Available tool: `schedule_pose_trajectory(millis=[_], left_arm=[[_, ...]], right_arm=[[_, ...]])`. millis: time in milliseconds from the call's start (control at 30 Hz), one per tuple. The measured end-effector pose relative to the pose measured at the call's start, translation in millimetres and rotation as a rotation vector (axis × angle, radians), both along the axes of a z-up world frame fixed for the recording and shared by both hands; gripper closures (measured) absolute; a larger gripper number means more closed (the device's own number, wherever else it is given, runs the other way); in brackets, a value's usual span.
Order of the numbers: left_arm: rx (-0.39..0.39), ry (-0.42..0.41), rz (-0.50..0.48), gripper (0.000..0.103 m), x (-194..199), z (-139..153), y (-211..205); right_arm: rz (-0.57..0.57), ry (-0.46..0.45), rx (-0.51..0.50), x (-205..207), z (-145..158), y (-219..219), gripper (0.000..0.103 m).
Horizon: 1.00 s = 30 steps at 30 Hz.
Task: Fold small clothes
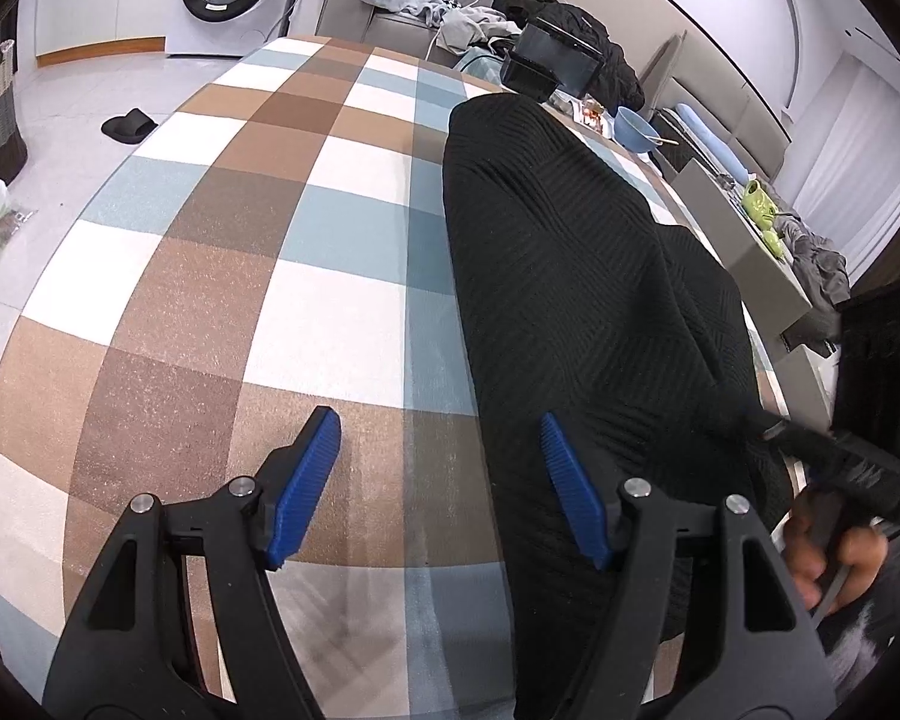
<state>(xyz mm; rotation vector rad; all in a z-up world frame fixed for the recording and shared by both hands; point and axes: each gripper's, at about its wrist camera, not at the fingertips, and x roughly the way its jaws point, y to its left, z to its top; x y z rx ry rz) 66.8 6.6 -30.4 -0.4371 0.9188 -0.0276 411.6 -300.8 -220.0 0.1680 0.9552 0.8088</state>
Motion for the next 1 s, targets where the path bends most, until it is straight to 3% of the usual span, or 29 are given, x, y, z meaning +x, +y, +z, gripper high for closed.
schedule_pose_trajectory(millis=[100,133,300,400,467,600,700,800,933,1000], left_arm=[[0.008,-0.006,0.004,0.036,-2,2,-1],[0.014,-0.007,0.003,0.036,-2,3,-2],[0.014,-0.006,-0.009,0.036,-2,2,-4],[0.014,-0.004,-0.009,0.036,-2,2,-4],[-0.005,-0.001,-0.009,0.036,-1,1,-3],[-0.02,0.007,-0.012,0.036,1,-2,-4],[-0.015,0.011,-0.038,0.036,3,-2,-12],[-0.001,0.022,-0.072,0.036,5,-4,-23],[0.024,0.018,-0.101,0.036,5,-5,-33],[0.029,0.013,-0.104,0.036,4,-6,-34]], right_arm=[[-0.027,-0.078,-0.062,-4,-1,6,0.067],[-0.036,-0.078,-0.07,-2,-1,5,0.076],[-0.069,-0.107,-0.129,-5,-3,-11,0.079],[-0.065,-0.057,-0.047,-11,-1,-33,0.07],[-0.048,-0.021,0.048,-8,2,-53,0.046],[-0.063,0.005,0.041,6,-1,-68,0.045],[0.001,0.064,0.051,21,-9,-60,0.045],[0.015,0.018,-0.017,26,-3,-44,0.045],[-0.014,-0.122,-0.112,16,12,-41,0.045],[-0.049,-0.108,-0.155,19,4,-45,0.045]])
